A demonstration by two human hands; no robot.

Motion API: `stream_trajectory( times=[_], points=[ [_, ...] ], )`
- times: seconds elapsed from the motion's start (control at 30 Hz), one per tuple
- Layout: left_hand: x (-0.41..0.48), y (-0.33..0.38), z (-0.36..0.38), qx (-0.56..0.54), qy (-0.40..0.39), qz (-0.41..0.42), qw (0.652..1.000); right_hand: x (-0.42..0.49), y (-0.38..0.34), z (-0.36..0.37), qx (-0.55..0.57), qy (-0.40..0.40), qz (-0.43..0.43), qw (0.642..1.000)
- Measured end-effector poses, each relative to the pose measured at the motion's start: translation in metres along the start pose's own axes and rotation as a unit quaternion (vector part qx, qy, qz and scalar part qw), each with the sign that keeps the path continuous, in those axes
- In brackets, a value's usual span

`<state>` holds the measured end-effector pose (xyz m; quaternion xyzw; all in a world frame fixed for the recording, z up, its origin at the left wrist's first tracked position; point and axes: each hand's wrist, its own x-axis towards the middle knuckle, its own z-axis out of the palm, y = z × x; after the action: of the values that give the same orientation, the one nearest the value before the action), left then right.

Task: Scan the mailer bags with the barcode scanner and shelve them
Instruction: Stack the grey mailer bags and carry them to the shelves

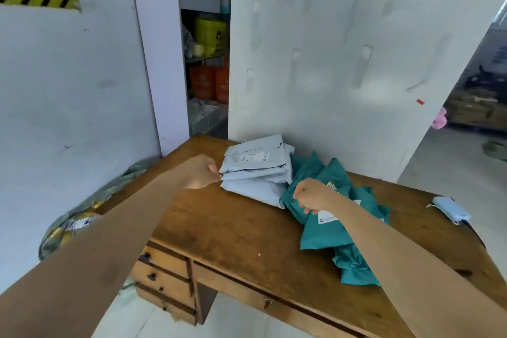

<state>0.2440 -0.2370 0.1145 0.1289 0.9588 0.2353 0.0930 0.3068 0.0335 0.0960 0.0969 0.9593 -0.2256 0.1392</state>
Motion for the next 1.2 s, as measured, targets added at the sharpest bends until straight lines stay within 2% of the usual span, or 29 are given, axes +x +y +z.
stream_trajectory(
  times=[0.2, 0.3, 0.37, 0.43, 0.53, 0.6, 0.67, 0.73, 0.9, 1.0, 1.1, 1.2],
  points=[
    [0.124, -0.014, 0.022, -0.063, 0.016, -0.014, 0.998, 0.118, 0.017, 0.000, 0.145, 0.084, 0.044, 0.985],
    [0.195, -0.020, 0.025, -0.143, 0.018, -0.088, 0.986, 0.185, 0.016, -0.009, 0.215, 0.125, 0.077, 0.965],
    [0.238, -0.025, 0.029, -0.276, -0.001, -0.164, 0.947, 0.221, 0.012, -0.012, 0.260, 0.111, 0.096, 0.954],
    [0.275, -0.034, 0.037, -0.354, -0.016, -0.240, 0.904, 0.251, 0.013, -0.013, 0.302, 0.069, 0.138, 0.941],
    [0.324, -0.057, 0.059, -0.371, -0.059, -0.269, 0.887, 0.293, 0.025, -0.009, 0.391, 0.041, 0.195, 0.899],
    [0.352, -0.074, 0.080, -0.374, -0.120, -0.286, 0.874, 0.312, 0.031, -0.002, 0.411, 0.018, 0.236, 0.880],
    [0.370, -0.083, 0.096, -0.369, -0.150, -0.310, 0.863, 0.329, 0.036, 0.007, 0.432, 0.013, 0.263, 0.863],
    [0.387, -0.083, 0.111, -0.376, -0.177, -0.320, 0.852, 0.342, 0.041, 0.016, 0.473, 0.020, 0.299, 0.828],
    [0.428, -0.082, 0.134, -0.427, -0.249, -0.300, 0.816, 0.368, 0.057, 0.049, 0.522, 0.029, 0.337, 0.783],
    [0.430, -0.085, 0.138, -0.492, -0.249, -0.285, 0.784, 0.376, 0.064, 0.059, 0.571, 0.009, 0.327, 0.753],
    [0.431, -0.095, 0.151, -0.544, -0.260, -0.287, 0.745, 0.379, 0.059, 0.058, 0.577, 0.010, 0.326, 0.749],
    [0.426, -0.097, 0.146, -0.560, -0.288, -0.283, 0.724, 0.375, 0.047, 0.054, 0.583, 0.025, 0.326, 0.744]
  ],
)
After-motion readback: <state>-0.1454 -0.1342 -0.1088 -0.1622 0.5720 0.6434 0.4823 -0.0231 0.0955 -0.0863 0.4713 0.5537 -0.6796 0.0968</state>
